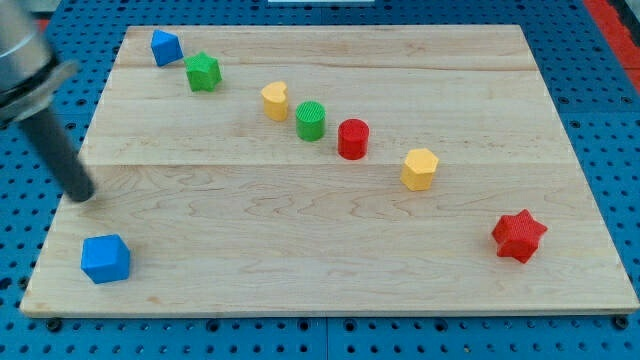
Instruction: Place the blue cube in between the yellow hexagon and red star
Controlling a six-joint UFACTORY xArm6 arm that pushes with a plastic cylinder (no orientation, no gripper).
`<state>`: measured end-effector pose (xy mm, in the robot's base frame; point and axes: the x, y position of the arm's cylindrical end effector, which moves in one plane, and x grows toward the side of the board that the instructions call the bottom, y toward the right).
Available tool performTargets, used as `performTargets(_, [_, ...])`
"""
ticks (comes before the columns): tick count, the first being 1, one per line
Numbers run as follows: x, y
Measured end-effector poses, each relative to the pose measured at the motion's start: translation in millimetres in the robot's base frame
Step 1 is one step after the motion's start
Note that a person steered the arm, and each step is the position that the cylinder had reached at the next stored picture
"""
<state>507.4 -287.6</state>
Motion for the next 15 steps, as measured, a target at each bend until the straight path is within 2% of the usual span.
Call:
performTargets(1, [87.3, -6.0])
performTargets(2, [91.7, 21.7])
performTargets(3, [69.8, 19.9])
performTargets(4, [63.9, 125.9])
performTargets(5, [27.3, 194.3])
performTargets(6, [17.2, 286.0])
performTargets(7, [31.6, 326.5])
performTargets(8, [69.8, 300.2])
performTargets(9, [76.3, 355.6])
performTargets(10, [33.1, 360.5])
performTargets(12, [24.6, 369.9])
performTargets(13, [23.2, 331.5])
performTargets(14, [-2.8, 331.5])
performTargets(15, [-5.4, 364.8])
